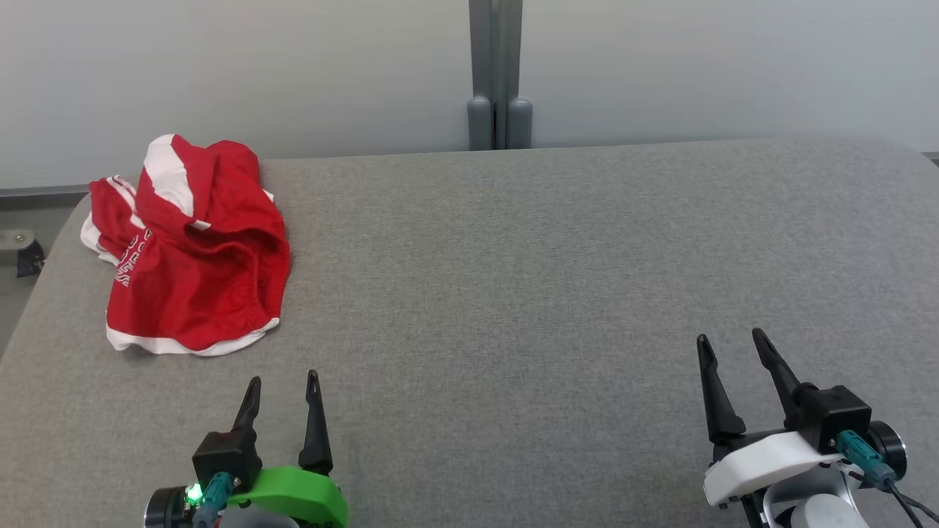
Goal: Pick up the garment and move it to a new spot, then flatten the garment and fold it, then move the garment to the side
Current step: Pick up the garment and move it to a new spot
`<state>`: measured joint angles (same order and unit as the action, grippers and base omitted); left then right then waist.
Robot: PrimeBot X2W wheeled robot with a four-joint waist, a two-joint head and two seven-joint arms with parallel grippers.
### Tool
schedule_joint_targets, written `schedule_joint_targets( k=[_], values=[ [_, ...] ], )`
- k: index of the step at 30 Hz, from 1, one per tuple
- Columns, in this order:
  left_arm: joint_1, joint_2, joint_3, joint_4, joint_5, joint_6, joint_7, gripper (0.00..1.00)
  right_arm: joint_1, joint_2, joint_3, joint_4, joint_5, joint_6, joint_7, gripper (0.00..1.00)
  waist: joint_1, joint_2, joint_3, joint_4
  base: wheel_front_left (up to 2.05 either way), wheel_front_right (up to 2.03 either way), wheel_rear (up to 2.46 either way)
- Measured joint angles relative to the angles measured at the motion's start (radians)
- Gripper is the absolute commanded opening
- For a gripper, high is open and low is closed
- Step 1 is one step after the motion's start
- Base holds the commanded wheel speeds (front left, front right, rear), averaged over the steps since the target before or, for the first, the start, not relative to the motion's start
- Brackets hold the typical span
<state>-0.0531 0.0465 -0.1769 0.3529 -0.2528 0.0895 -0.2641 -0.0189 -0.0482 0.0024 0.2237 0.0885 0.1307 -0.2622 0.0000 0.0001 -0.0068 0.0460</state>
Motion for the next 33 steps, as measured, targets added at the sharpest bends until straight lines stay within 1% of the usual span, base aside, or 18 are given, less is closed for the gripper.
schedule_joint_targets(
  k=[6,18,24,28,33],
  values=[
    [-0.008,0.0,0.014,-0.002,0.016,0.0,0.0,1.0,0.008,0.0,-0.011,-0.023,0.007,0.0,0.0,1.0,0.0,0.0,0.003,0.069,0.0,0.0,0.0],
    [-0.013,0.001,0.053,-0.012,0.028,-0.002,-0.001,1.0,0.006,0.0,0.008,-0.033,0.016,0.0,0.0,1.0,0.0,0.0,0.012,0.281,0.0,0.0,0.0],
    [-0.005,0.001,0.063,-0.015,0.028,-0.001,-0.001,1.0,0.003,0.0,0.014,-0.029,0.016,0.0,0.0,1.0,0.0,0.0,0.016,0.372,0.0,0.0,0.0],
    [-0.003,0.001,0.069,-0.016,0.028,0.0,-0.001,1.0,0.001,0.0,0.018,-0.026,0.015,0.0,0.0,1.0,0.0,0.0,0.018,0.414,0.0,0.0,0.0],
    [0.003,0.001,0.075,-0.02,0.026,0.005,-0.001,1.0,-0.003,0.0,0.026,-0.024,0.015,0.0,0.0,1.0,0.0,0.0,0.017,0.425,0.0,0.0,0.0]
  ],
)
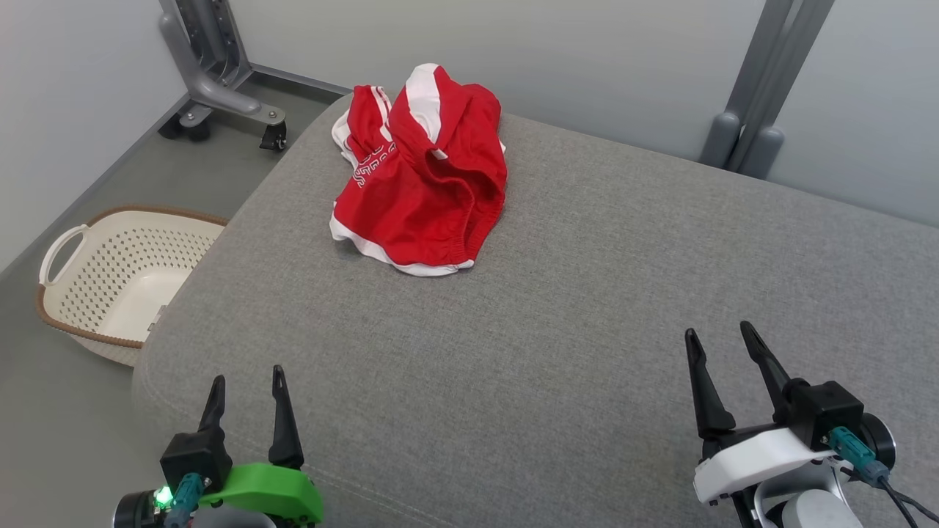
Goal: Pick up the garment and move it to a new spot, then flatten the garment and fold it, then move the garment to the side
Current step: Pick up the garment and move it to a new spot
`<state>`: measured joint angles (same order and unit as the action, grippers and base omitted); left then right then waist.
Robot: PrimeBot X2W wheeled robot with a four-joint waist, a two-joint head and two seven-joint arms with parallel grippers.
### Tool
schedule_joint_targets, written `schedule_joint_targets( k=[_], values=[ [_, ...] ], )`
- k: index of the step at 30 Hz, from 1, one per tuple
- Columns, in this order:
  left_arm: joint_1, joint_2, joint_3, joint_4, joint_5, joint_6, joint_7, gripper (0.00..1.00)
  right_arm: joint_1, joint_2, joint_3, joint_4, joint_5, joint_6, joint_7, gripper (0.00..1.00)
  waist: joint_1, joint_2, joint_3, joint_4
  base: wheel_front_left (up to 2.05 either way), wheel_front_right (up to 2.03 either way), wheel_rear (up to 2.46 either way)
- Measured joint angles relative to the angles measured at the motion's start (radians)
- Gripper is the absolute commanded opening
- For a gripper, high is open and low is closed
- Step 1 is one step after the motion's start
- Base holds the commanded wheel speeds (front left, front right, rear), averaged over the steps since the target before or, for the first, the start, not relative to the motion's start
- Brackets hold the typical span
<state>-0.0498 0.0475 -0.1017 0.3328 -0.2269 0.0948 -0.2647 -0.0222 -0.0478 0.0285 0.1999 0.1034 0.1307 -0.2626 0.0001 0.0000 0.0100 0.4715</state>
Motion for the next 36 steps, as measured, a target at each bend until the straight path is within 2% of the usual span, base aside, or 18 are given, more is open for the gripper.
schedule_joint_targets(
  k=[13,17,22,26,29,36],
  values=[
    [-0.03,0.0,0.022,-0.015,0.005,0.0,0.0,1.0,-0.005,0.0,-0.006,-0.01,-0.013,0.0,0.0,1.0,0.0,0.0,0.027,-0.035,0.0,0.0,0.0],
    [-0.14,0.027,0.04,-0.032,0.029,-0.035,0.0,1.0,-0.026,0.0,-0.007,-0.022,-0.039,0.0,0.0,1.0,0.0,0.0,0.062,-0.049,0.0,0.0,0.0],
    [-0.362,0.11,0.042,0.009,0.068,-0.084,0.0,1.0,-0.068,0.0,-0.01,-0.033,-0.07,0.0,0.0,1.0,0.0,0.0,0.124,-0.077,0.0,0.0,0.0],
    [-0.575,0.179,0.014,0.089,0.11,-0.128,0.06,1.0,-0.109,0.0,-0.006,-0.046,-0.094,0.0,0.0,1.0,0.0,0.0,0.181,-0.107,0.0,0.0,0.0],
    [-0.698,0.21,-0.02,0.158,0.13,-0.159,0.136,1.0,-0.137,0.0,0.001,-0.054,-0.1,0.0,0.0,1.0,0.0,0.0,0.222,-0.137,0.0,0.0,0.0],
    [-0.839,0.238,-0.099,0.318,0.141,-0.207,0.225,1.0,-0.167,-0.001,0.005,-0.076,-0.108,0.0,0.0,1.0,0.0,0.0,0.305,-0.221,0.0,0.0,0.0]
  ],
)
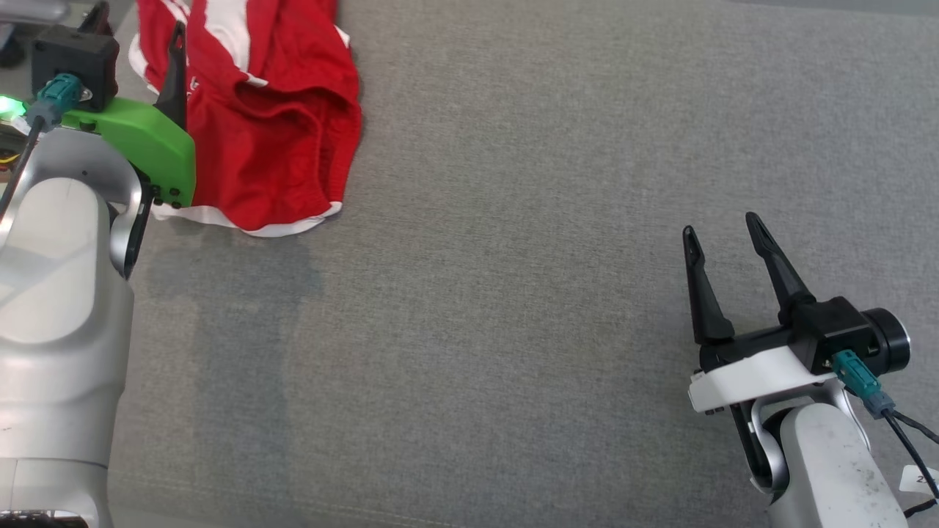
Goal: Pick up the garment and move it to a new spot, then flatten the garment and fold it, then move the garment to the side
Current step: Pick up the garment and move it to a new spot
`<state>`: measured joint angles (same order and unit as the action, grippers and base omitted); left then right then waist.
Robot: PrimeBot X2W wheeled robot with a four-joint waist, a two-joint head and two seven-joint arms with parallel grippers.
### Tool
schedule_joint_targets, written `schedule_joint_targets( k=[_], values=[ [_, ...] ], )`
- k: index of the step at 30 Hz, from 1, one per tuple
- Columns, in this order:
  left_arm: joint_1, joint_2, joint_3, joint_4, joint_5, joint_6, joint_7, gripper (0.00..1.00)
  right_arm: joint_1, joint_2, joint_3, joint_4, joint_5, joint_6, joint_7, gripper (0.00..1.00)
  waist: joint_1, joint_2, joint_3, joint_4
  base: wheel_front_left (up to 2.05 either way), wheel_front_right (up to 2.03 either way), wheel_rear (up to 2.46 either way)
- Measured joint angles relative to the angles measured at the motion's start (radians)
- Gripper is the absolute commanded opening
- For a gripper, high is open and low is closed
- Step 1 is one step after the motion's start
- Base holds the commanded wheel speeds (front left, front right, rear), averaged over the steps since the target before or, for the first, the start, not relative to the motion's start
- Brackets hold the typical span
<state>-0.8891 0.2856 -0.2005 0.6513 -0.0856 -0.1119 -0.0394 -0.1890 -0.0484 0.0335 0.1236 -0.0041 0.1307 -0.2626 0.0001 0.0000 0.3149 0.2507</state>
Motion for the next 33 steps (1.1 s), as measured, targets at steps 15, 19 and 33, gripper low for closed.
schedule_joint_targets(
  k=[15,19,33],
  values=[
    [-0.071,0.038,-0.032,0.28,-0.028,0.033,0.064,1.0,-0.042,0.0,-0.006,-0.031,-0.002,0.0,0.0,1.0,0.0001,0.0,0.146,-0.118,0.0,0.0,0.0],
    [-0.085,0.051,-0.034,0.319,-0.023,0.068,0.034,0.8,-0.045,0.0,-0.005,-0.03,0.003,0.0,0.0,1.0,0.0,0.0,0.157,-0.135,0.0,0.0,0.0],
    [-0.155,0.048,-0.062,0.323,-0.013,0.097,-0.149,0.0,-0.043,0.0,-0.012,-0.009,0.047,0.0,0.0,1.0,-0.0001,0.0,0.074,-0.155,0.0,0.0,0.0]
  ],
)
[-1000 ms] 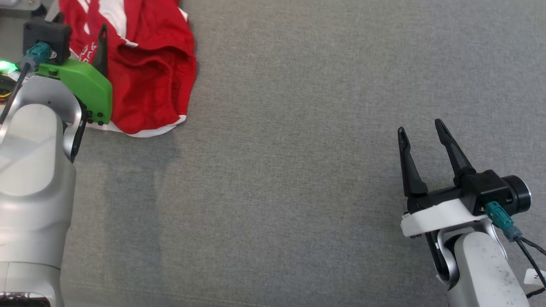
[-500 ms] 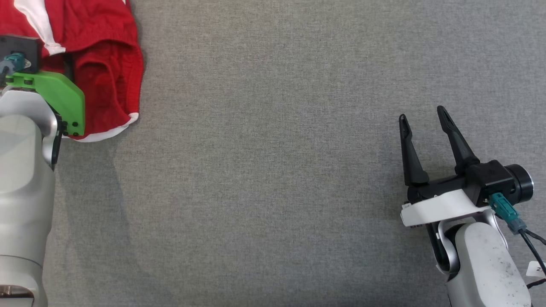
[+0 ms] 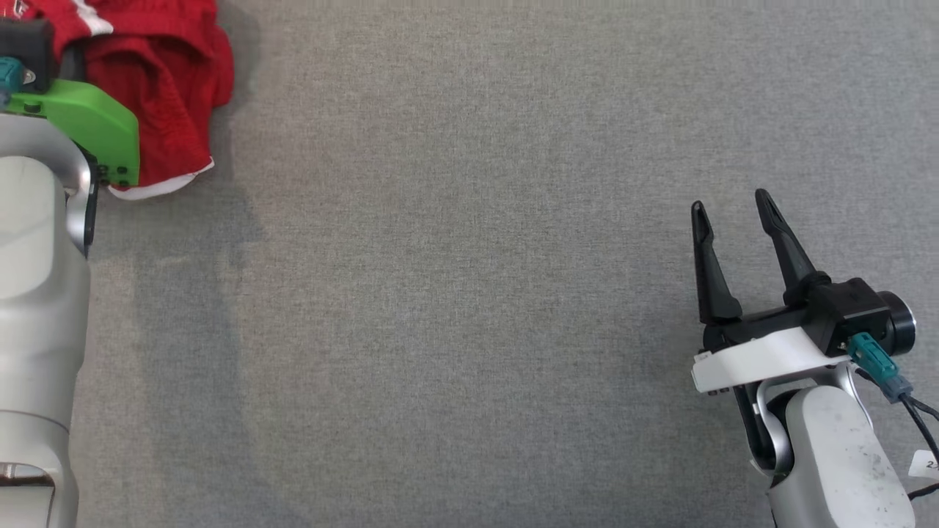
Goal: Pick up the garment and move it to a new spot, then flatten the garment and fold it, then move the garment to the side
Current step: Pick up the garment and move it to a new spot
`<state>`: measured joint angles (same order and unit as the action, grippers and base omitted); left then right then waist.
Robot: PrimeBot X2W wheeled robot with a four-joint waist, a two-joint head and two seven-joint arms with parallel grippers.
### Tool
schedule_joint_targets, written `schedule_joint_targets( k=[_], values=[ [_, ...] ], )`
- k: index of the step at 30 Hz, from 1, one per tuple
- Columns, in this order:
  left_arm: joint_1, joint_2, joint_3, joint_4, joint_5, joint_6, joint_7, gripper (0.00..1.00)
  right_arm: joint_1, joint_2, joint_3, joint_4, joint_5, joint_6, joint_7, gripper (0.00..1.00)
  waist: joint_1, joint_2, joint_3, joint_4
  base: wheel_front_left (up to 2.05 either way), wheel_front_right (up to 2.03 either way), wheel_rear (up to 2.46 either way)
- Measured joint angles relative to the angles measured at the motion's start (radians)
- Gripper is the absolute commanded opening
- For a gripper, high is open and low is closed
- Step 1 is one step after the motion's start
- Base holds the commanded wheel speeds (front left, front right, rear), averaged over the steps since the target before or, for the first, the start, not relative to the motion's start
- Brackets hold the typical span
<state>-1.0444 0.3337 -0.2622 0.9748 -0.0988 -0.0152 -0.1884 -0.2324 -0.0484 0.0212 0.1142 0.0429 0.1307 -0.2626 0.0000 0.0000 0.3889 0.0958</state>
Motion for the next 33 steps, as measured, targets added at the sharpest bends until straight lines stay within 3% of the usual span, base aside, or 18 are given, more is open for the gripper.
schedule_joint_targets(
  k=[9,16,23,30,33],
  values=[
    [-0.035,-0.055,-0.075,-0.093,0.025,-0.047,-0.037,0.0,0.041,0.0,-0.011,0.019,0.04,0.0,0.0,1.0,0.0,0.0,-0.108,-0.028,0.0,0.0,0.0],
    [-0.03,-0.149,-0.158,-0.216,0.021,-0.09,-0.051,0.0,0.08,0.0,-0.04,0.026,0.062,0.0,0.0,1.0,0.0,0.0,-0.168,-0.089,0.0,0.0,0.0],
    [0.12,-0.259,-0.292,-0.327,-0.027,-0.108,-0.068,0.0,0.105,-0.001,-0.076,0.029,0.067,0.0,0.0,1.0,-0.0001,0.0,-0.197,-0.165,0.0,0.0,0.0],
    [0.308,-0.282,-0.38,-0.441,-0.085,-0.107,-0.074,0.0,0.104,-0.001,-0.073,0.028,0.078,0.0,0.0,1.0,-0.0001,0.0,-0.189,-0.229,0.0,0.0,0.0],
    [0.421,-0.286,-0.395,-0.428,-0.086,-0.097,-0.074,0.0,0.101,-0.001,-0.069,0.028,0.083,0.0,0.0,1.0,0.0,0.0,-0.172,-0.251,0.0,0.0,0.0]
  ],
)
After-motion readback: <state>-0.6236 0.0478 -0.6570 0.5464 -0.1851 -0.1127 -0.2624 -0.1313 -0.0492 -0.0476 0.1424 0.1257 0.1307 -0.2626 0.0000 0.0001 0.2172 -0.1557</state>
